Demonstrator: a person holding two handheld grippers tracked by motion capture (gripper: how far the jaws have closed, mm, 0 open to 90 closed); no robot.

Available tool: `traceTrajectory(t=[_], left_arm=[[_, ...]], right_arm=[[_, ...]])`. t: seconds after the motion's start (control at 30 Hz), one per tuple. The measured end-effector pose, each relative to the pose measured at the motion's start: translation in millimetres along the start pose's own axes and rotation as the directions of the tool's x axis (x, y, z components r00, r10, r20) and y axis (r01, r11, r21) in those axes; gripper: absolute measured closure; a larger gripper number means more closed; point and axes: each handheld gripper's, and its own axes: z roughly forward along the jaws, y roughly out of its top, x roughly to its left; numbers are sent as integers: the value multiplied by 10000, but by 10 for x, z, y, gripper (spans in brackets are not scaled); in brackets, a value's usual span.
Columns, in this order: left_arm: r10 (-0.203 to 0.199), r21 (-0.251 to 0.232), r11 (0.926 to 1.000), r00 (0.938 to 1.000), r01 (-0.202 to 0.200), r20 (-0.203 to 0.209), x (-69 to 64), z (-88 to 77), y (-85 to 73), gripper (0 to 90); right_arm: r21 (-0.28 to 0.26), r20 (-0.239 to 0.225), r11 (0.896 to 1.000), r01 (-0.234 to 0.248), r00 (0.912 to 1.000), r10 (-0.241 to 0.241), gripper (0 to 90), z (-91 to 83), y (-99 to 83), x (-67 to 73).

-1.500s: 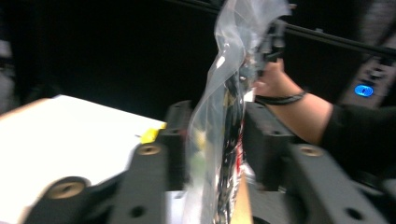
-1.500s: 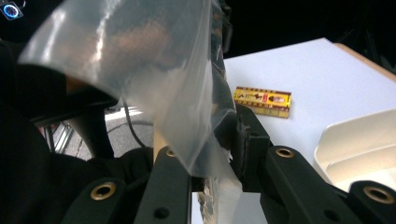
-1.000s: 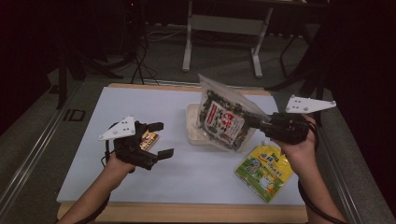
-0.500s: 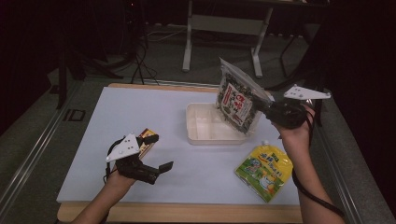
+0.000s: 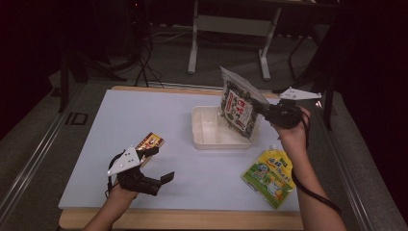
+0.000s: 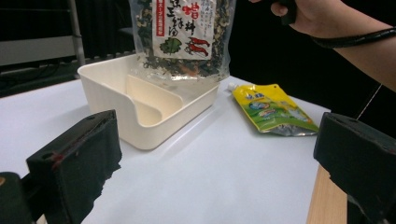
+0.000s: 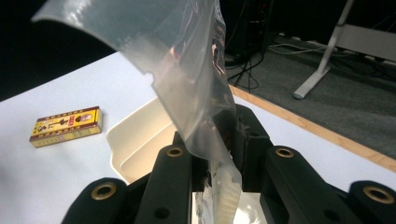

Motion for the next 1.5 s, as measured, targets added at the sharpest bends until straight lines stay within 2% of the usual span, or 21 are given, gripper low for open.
traceTrajectory(t=[0.23,0.37,0.5,0.57,0.63,0.73,0.97,1.1,1.17,1.27,1.33,1.5], left_arm=[[10,51,10000,10000,-9,-43,16,13,-31,7],[-102,46,9999,9999,103,-107,38,12,-57,7],[-201,97,9997,9996,203,-174,64,3,-83,7],[-275,72,9996,9995,276,-168,74,-4,-92,7],[-290,63,9996,9993,292,-234,82,-14,-96,7],[-300,58,9995,9991,302,-283,95,-19,-100,7],[-414,35,9991,9988,415,-253,99,-16,-127,7],[-471,38,9989,9987,472,-218,107,-17,-145,7],[-451,21,9990,9988,452,-212,108,-18,-144,7],[-380,39,9993,9991,381,-212,109,-16,-149,7],[-397,18,9992,9991,398,-178,109,-13,-155,8],[-419,-1,9991,9991,419,-96,102,-12,-165,8]], right_arm=[[-123,-206,9996,-249,9995,246,781,127,-90,-60],[-109,-234,9997,-196,9995,194,781,167,-110,-63],[96,-234,9999,-76,9997,78,781,240,-174,-31],[408,-165,9992,40,9999,-33,781,316,-234,-23],[197,-293,9992,-350,9989,356,780,329,-298,-62],[76,-334,9982,-587,9977,589,780,302,-328,-127],[200,-225,9981,-589,9980,594,777,316,-299,-129],[191,-181,9945,-1026,9945,1029,769,305,-306,-206],[226,-157,9940,-1066,9941,1070,760,297,-301,-209],[201,-81,9952,-960,9953,961,710,262,-272,-189],[81,-101,9950,-993,9950,994,628,213,-239,-188],[-72,99,9955,-948,9954,948,496,74,-188,-168]])
